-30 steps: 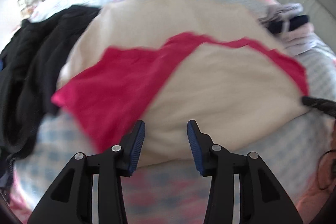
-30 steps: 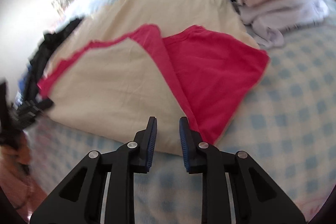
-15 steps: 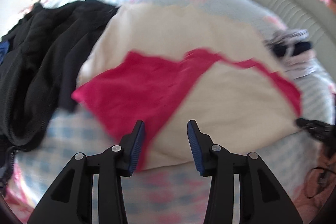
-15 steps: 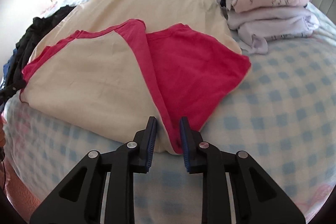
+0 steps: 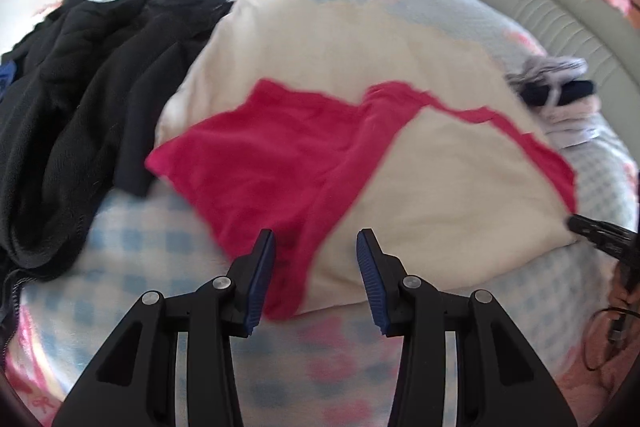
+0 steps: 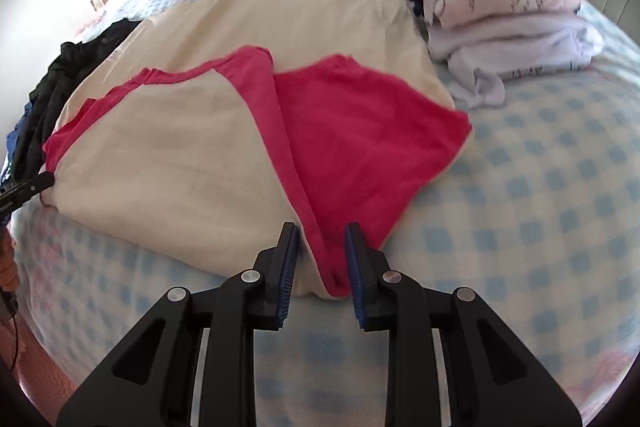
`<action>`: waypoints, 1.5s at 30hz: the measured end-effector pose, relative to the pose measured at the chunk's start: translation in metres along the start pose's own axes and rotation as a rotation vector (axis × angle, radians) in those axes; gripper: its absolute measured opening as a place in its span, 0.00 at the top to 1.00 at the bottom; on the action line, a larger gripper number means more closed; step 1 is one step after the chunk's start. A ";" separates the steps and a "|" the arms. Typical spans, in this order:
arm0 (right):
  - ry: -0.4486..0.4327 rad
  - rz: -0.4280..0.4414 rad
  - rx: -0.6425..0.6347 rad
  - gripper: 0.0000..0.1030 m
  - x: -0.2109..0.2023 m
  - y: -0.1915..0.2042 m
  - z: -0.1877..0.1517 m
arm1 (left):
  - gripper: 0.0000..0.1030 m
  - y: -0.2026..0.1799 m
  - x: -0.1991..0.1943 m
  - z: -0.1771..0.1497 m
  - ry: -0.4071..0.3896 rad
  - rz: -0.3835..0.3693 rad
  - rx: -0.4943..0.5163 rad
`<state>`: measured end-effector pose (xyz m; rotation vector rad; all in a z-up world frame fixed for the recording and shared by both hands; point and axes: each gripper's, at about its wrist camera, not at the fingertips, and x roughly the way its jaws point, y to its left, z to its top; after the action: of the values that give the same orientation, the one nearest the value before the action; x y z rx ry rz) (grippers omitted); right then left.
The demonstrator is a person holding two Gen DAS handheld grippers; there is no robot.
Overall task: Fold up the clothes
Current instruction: 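Move both open grippers over the folded shirt to check alignment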
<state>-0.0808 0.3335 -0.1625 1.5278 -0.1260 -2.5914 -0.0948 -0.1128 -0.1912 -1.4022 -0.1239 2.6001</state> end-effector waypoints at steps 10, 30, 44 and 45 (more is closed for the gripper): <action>-0.058 0.051 -0.005 0.74 -0.014 0.007 0.035 | 0.51 -0.032 0.002 0.021 -0.022 -0.115 0.067; 0.004 0.074 -0.031 0.69 0.007 0.015 0.055 | 0.46 -0.046 0.031 0.037 0.050 0.002 0.121; 0.037 0.065 -0.054 0.66 0.033 0.036 0.071 | 0.44 -0.043 0.042 0.073 -0.015 -0.022 0.092; 0.052 0.046 -0.055 0.66 0.039 0.035 0.071 | 0.44 -0.040 0.050 0.076 0.006 0.011 0.081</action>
<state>-0.1597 0.2934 -0.1571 1.5528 -0.0828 -2.4966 -0.1799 -0.0623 -0.1841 -1.3871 -0.0099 2.5785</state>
